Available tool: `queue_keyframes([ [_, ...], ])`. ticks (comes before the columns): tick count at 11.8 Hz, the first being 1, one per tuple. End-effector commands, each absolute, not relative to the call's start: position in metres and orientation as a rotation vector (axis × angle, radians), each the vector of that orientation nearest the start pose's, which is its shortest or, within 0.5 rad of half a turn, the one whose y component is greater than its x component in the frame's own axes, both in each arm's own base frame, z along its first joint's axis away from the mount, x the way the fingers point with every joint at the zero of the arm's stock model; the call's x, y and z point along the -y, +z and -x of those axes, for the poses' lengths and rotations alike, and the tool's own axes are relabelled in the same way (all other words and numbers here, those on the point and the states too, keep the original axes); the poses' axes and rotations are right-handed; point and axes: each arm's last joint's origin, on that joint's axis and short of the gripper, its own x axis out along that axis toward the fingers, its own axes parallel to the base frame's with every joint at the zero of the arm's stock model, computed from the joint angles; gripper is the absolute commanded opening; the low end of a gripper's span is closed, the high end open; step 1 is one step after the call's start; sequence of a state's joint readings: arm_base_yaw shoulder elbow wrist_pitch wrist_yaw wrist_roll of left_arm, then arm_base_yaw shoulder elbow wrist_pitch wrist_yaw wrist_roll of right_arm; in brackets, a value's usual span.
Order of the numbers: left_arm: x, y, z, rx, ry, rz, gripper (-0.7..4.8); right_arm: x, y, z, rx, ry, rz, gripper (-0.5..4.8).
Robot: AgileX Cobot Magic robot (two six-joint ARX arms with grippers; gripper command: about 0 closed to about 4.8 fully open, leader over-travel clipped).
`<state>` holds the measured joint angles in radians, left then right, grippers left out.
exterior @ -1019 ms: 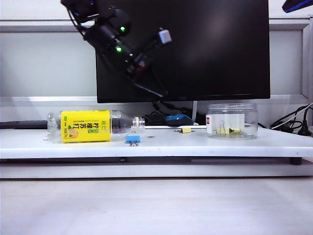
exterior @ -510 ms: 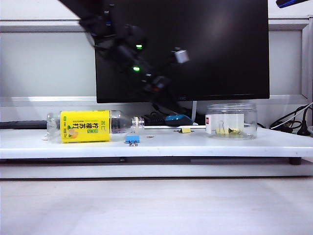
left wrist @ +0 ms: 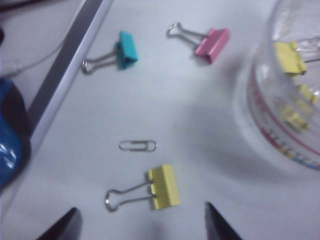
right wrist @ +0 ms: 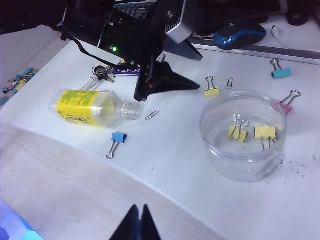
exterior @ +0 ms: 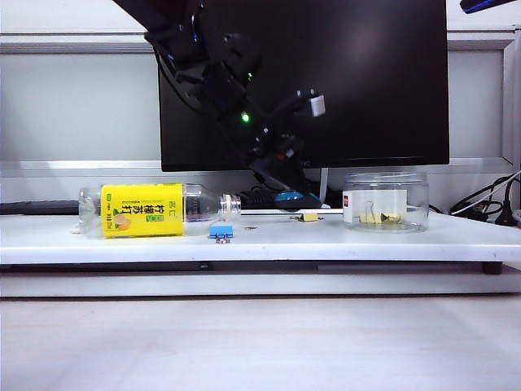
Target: Pick up the clips with the largest number of clips of the same color on the table and place them in a round transparent plastic box.
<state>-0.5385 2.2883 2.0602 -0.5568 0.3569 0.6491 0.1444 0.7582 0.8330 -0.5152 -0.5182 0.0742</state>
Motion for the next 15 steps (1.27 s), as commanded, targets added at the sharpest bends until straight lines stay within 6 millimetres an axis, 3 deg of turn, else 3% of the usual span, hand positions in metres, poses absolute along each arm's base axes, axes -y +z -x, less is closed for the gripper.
queue_keyframes([
  [1,0.280,0.222,-0.437,-0.569,-1.061,-0.555,3.13,-0.036,0.327,-0.148,-0.443,0.641,-0.153,0.13],
  [5,0.299,0.206,-0.436,-0.535,-1.051,-0.584,3.09,-0.036,0.326,-0.148,-0.445,0.641,-0.153,0.13],
  [7,0.300,0.198,-0.438,-0.553,-1.026,-0.593,3.08,-0.036,0.327,-0.148,-0.444,0.641,-0.153,0.13],
  [10,0.300,0.196,-0.439,-0.567,-1.020,-0.582,2.37,-0.036,0.327,-0.148,-0.442,0.641,-0.150,0.13],
  [14,0.295,0.177,-0.439,-0.692,-0.987,-0.553,2.24,-0.036,0.327,-0.148,-0.440,0.642,-0.150,0.13],
  [15,0.295,0.172,-0.438,-0.719,-0.989,-0.555,1.05,-0.036,0.327,-0.148,-0.441,0.642,-0.150,0.13],
])
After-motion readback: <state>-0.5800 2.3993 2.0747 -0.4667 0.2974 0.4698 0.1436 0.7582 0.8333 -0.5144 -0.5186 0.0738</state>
